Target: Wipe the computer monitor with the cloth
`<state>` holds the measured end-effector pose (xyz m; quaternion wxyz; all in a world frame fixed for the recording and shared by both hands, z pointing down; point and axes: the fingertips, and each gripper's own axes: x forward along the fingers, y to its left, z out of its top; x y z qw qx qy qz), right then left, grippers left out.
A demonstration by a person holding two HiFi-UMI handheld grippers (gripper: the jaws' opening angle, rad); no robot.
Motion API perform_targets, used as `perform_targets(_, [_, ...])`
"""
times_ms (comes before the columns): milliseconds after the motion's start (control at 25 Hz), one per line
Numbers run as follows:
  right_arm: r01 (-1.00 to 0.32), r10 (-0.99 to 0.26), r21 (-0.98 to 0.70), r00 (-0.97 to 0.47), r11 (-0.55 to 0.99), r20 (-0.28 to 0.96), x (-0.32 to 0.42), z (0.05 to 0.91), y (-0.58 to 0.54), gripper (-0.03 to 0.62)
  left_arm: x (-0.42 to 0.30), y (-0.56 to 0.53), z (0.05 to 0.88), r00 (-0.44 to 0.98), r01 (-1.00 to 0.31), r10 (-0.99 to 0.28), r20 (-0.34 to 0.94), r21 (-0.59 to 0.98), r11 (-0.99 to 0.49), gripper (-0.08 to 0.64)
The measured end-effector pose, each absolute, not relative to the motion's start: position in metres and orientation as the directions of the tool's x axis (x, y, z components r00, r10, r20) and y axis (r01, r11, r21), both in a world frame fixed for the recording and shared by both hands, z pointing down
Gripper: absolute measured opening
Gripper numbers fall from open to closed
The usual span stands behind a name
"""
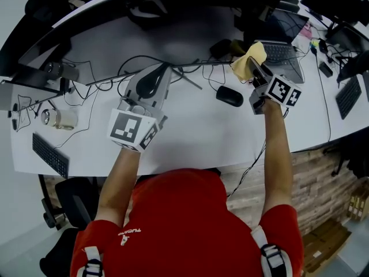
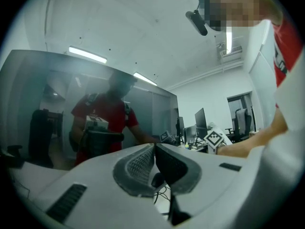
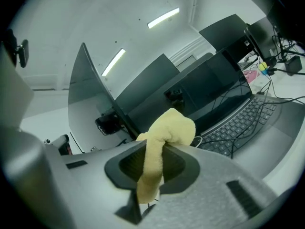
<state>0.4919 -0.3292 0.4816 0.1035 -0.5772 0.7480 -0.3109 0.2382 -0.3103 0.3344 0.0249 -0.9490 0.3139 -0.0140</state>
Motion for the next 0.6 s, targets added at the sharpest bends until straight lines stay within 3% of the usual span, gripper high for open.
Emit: perform_targets(600, [-0.813, -0.904, -0.583, -0.256, 0.01, 0.342, 0.493, 0.545, -0.326, 0.061, 0.217, -0.322, 0.351, 0.792, -0.607, -0.608, 0.05, -0.036, -0.794, 0.012])
